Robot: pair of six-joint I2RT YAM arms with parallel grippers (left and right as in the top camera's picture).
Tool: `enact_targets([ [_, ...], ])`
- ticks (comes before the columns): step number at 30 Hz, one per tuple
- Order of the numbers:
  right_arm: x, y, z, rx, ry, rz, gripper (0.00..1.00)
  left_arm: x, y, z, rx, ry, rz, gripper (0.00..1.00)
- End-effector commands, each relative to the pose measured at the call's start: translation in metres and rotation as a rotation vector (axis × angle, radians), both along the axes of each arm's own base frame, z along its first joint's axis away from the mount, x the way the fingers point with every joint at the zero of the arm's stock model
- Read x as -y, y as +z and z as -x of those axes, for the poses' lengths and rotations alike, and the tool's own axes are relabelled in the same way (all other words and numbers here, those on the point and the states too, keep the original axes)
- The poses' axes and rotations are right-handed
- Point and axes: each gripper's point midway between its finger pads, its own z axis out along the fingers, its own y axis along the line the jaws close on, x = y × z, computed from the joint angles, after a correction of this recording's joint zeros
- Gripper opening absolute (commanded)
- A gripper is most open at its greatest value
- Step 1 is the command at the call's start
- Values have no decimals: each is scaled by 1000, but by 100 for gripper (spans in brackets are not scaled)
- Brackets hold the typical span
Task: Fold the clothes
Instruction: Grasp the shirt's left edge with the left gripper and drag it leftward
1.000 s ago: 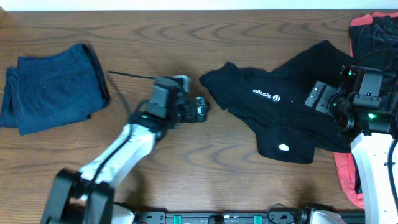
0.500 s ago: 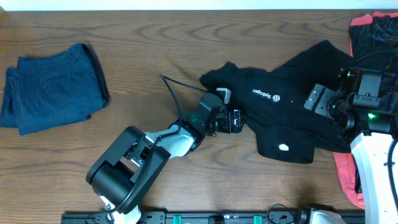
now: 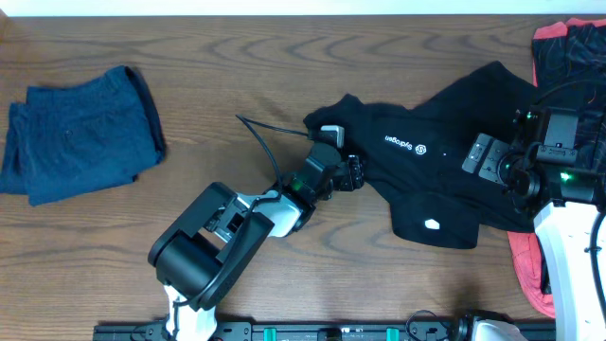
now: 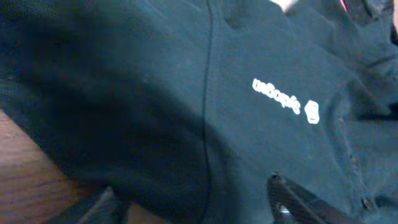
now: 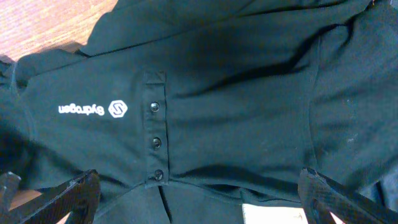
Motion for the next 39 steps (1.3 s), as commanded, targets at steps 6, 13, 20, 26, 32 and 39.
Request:
enact_targets([
  [6,3,5,0,11,-13,5,99,-6,-5,-6,2,49,-13,19],
  [13,3,4,1,8,-13,5,99,-2,-4,-3,-22,40,16,6],
  [20,3,4,1,7,-10,7,99,-26,-5,14,-128,-35,-73,6],
  [26,3,4,1,8,-10,7,99,-131,41,-26,-30,121,-242,6],
  [32,3,4,1,6,-10,6,99,-251,147,-102,277,432,-152,33],
  [39,3,3,2,1,-10,5,99,-257,135,-90,88,342,-45,98],
])
